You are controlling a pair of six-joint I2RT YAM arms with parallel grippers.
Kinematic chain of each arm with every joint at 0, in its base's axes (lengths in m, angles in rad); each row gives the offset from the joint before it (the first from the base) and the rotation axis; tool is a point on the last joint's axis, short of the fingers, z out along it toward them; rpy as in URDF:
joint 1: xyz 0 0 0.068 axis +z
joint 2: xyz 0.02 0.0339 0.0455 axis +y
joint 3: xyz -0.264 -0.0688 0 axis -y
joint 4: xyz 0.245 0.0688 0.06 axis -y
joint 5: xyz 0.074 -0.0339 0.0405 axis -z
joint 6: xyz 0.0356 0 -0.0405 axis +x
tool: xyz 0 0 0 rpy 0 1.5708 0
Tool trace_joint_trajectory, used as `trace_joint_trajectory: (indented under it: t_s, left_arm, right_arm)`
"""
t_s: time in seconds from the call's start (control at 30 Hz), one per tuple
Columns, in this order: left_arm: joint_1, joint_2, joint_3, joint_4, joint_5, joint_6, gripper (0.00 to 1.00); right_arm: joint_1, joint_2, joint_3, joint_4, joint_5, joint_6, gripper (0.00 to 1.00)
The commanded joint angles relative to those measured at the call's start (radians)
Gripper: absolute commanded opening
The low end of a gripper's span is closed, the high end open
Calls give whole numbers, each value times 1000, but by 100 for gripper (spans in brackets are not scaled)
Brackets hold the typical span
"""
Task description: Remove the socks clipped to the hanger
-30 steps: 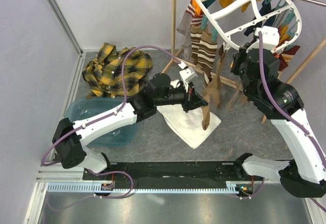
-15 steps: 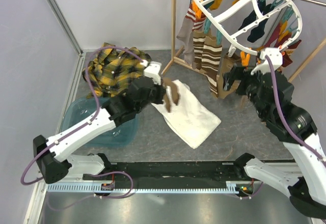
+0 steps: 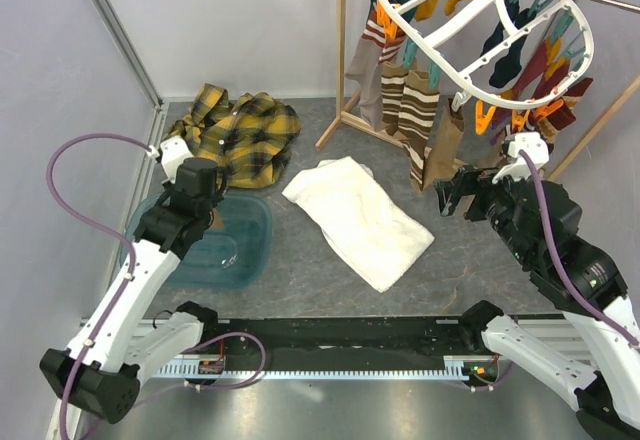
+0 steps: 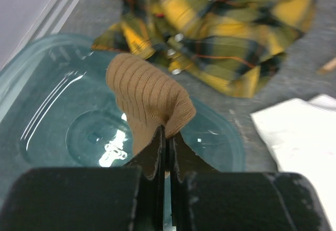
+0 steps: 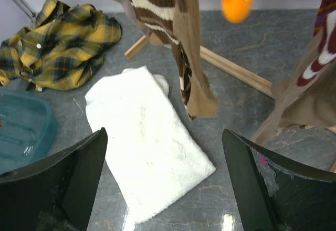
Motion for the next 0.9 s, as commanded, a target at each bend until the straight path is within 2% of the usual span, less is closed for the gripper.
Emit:
trace_joint_trajectory:
  t_s: [0.0, 0.1, 0.17, 0.2, 0.3, 0.43, 0.47, 0.53, 0.63, 0.7, 0.73, 0.87]
  left_arm:
    - [74, 31, -89, -66, -43, -166, 3]
    - [140, 62, -163, -73, -6, -251, 9]
    - [167, 69, -195, -80, 0, -295, 24]
    - [170, 65, -198, -83, 0, -306, 41]
    - [172, 19, -197, -88, -12, -318, 63]
    - [170, -68, -154, -83, -21, -289, 78]
    - [170, -96, -143, -76, -5, -277, 85]
    - [170, -119, -123, -21, 34, -208, 88]
    - [172, -164, -131, 62, 178, -112, 93]
    - [170, -185, -147, 151, 348, -50, 94]
    - [170, -190, -152, 182, 491, 15, 94]
    - [163, -210, -193, 311, 773, 99, 94]
  right_arm:
    - [-2, -4, -36, 22, -32, -11, 98]
    - [-1, -8, -58, 37, -29, -11, 98]
    - [-2, -10, -72, 45, -26, -9, 98]
    - [-1, -7, -75, 54, -23, -9, 98]
    - [-1, 10, -79, 67, -9, -7, 98]
    - [-1, 38, -84, 105, 22, -12, 98]
    - [-1, 44, -86, 134, 25, -8, 98]
    - [-1, 61, -93, 166, 39, 2, 97]
    - [-1, 82, -109, 244, 48, 15, 95]
    - [-1, 102, -115, 310, 50, 26, 92]
    - [-1, 113, -118, 332, 56, 29, 91]
    - [-1, 163, -106, 387, 105, 3, 89]
